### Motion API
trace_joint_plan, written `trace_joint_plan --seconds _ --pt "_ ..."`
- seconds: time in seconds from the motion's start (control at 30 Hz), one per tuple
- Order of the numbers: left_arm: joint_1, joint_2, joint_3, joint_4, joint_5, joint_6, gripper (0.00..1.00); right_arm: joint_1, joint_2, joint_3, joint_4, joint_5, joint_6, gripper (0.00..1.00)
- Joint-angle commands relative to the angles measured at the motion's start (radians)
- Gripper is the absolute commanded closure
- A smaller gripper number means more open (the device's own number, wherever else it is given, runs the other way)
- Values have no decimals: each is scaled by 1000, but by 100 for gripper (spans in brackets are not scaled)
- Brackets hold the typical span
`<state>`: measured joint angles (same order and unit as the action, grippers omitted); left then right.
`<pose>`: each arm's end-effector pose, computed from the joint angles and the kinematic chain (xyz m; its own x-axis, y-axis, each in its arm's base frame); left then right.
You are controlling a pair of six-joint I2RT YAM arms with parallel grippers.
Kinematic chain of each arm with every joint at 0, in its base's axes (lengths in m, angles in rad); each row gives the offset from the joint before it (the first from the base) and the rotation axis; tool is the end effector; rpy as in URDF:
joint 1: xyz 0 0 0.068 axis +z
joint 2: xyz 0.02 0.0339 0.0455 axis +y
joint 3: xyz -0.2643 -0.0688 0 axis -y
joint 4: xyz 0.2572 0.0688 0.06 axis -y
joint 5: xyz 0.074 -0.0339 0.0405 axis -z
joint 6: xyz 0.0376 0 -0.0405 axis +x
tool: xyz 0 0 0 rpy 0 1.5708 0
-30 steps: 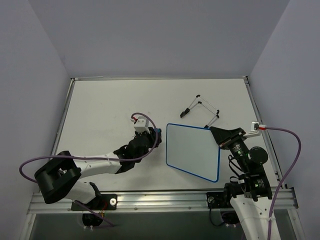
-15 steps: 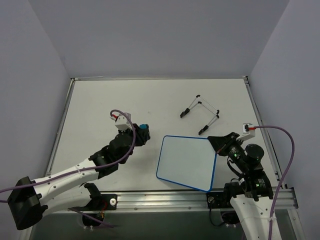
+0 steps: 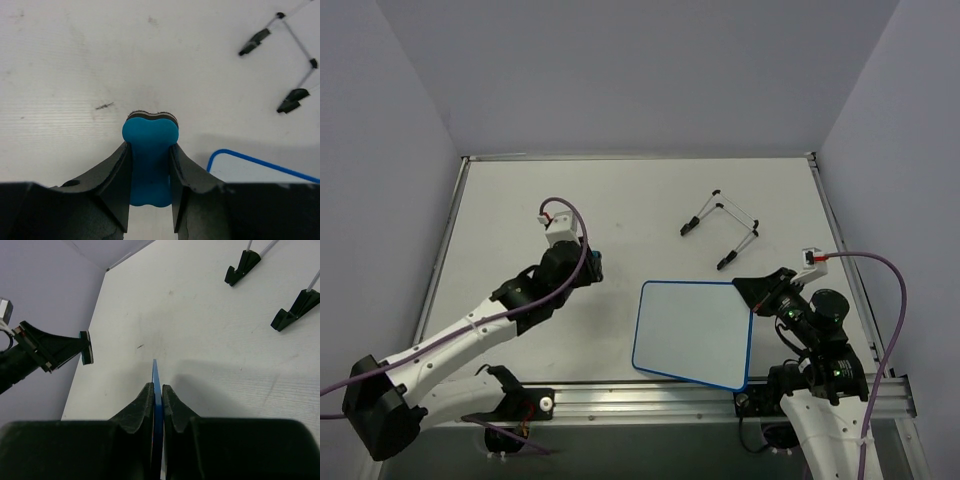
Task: Erase the whiteboard
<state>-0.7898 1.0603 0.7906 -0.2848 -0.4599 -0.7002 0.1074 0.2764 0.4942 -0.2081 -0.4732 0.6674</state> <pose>0.1852 -0.1632 0.2767 -0.5224 -0.2932 -0.8007 0.0447 0.9283 -0.3691 0.1089 0.0290 0.3008 -0.3319 0.5183 -0.7881 -0.4368 0.6561 0.6154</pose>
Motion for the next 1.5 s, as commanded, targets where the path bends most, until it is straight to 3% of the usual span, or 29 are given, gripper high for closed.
trace_joint_plan --seconds 0.0,0.2,0.4,0.47,0.5,0.6,0.63,0.7,0.73,0.93,1.07,1.2,1.23,1.3,1.33,1.47 --pt "112 116 99 -258 -11 -31 98 8 24 46 64 -24 -54 100" --pt "294 201 -2 -197 66 -53 98 6 41 53 102 -22 -58 100" --pt "340 308 -16 -195 53 -56 94 6 72 92 99 -24 -112 100" --pt "340 333 2 -200 47 -62 79 8 84 90 113 -34 -115 100" --pt "343 333 1 -206 43 -79 58 8 87 89 119 -42 -114 100" --pt "350 314 -17 -200 36 -93 38 6 87 83 130 -48 -112 100" --pt "351 308 -21 -201 38 -96 22 6 83 83 130 -48 -112 100" --pt "351 305 -24 -212 35 -99 1 8 83 78 128 -51 -115 100" --pt "351 299 -24 -215 33 -104 6 6 81 75 130 -54 -115 100" --pt "330 155 1 -251 69 -70 6 8 75 60 141 -68 -103 100" --pt "222 -26 -23 -99 110 11 6 6 72 61 139 -74 -103 100" --pt "224 -65 -109 293 421 123 6 8 66 58 148 -96 -101 100" --pt "231 -43 -106 344 584 136 6 8 63 61 144 -97 -106 100" --pt "216 12 -56 407 715 200 6 8 61 66 139 -100 -123 100" --pt "181 62 -30 409 836 230 6 8 57 67 133 -105 -129 100" --pt "37 177 191 170 873 447 6 6 44 66 130 -102 -147 100"
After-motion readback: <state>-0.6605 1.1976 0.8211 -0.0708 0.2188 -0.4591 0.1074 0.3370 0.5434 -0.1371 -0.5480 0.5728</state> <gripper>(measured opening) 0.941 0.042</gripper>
